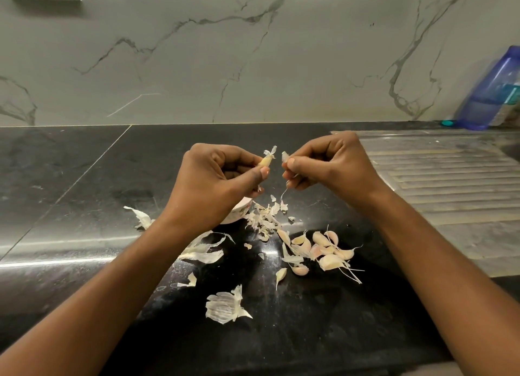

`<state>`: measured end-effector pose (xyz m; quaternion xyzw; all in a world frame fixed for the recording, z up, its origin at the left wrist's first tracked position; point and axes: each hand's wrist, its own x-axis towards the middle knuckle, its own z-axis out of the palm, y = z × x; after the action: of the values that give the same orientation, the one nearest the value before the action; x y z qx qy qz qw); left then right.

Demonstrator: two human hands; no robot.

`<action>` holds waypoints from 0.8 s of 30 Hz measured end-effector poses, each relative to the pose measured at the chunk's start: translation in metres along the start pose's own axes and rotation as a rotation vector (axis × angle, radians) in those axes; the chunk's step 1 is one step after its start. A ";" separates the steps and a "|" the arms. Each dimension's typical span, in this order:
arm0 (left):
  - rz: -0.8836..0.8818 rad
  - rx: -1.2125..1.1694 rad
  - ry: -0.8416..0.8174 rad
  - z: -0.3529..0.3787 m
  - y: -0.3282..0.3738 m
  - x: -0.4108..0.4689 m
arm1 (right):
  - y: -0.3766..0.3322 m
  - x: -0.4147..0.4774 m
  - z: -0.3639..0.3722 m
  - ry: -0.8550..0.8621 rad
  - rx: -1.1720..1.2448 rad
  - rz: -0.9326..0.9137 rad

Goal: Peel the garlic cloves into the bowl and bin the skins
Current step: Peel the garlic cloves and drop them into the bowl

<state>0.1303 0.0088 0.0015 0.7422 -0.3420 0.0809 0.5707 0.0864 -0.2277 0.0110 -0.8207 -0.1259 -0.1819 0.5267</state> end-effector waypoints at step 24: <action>0.075 0.034 -0.072 0.002 0.001 -0.002 | -0.004 -0.003 0.013 -0.144 0.202 0.107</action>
<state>0.1279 0.0073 0.0004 0.7409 -0.3885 0.0816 0.5418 0.0843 -0.2144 0.0076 -0.7800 -0.1369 -0.0805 0.6053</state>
